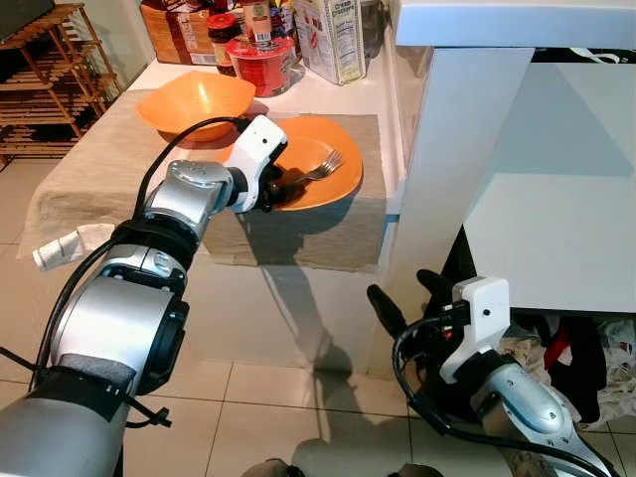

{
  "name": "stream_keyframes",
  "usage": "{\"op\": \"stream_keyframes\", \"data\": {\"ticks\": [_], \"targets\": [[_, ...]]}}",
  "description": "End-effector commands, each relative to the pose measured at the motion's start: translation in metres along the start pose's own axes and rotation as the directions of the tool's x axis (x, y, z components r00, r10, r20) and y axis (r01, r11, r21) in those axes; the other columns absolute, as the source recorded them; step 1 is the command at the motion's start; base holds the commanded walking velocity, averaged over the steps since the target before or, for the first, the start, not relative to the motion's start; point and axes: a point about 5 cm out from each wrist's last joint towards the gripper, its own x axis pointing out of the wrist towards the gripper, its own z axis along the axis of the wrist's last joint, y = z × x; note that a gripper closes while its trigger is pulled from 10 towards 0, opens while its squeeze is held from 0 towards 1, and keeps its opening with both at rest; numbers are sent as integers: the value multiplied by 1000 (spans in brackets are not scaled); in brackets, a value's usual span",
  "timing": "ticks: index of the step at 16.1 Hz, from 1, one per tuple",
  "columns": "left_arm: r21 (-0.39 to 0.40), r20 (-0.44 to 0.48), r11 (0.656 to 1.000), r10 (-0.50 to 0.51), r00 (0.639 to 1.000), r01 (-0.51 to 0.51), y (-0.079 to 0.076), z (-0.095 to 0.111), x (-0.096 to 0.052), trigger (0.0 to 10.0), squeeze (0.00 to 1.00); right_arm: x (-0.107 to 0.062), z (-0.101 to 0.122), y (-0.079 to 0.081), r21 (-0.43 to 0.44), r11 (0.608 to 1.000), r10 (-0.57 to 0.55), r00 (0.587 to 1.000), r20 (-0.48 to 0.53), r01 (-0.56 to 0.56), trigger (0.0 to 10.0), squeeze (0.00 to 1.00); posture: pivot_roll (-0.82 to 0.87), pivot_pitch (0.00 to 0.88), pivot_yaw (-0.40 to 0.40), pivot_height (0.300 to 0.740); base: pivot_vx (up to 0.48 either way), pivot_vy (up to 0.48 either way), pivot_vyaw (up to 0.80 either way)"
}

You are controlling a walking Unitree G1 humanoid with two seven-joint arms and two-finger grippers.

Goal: Setting the table

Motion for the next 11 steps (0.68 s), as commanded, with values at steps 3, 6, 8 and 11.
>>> {"op": "stream_keyframes", "data": {"ticks": [3, 6, 8, 11], "targets": [[-22, -47, 1000, -14, 999, 13, -4, -4, 3, 10000, 0, -1, 3, 4, 10, 1000, 14, 1000, 2, -14, 10000, 0, -151, 36, 92, 727, 0, 0, 0], [-108, -85, 994, -31, 996, 21, -6, -7, 5, 0, 0, 0, 4, 5, 21, 1000, 13, 1000, 3, -13, 10000, 0, -155, 40, 94, 727, 0, 0, 0], [-107, -91, 994, -7, 996, -3, -4, -7, 4, 0, 0, 1, 3, 6, 30, 999, 9, 1000, 4, -10, 10000, 0, -153, 41, 94, 727, 0, 0, 0], [-83, -90, 997, -2, 996, -6, -3, -7, 4, 0, 0, 1, 3, 8, 35, 999, 11, 1000, 3, -12, 10000, 0, -153, 45, 95, 727, 0, 0, 0]]}}
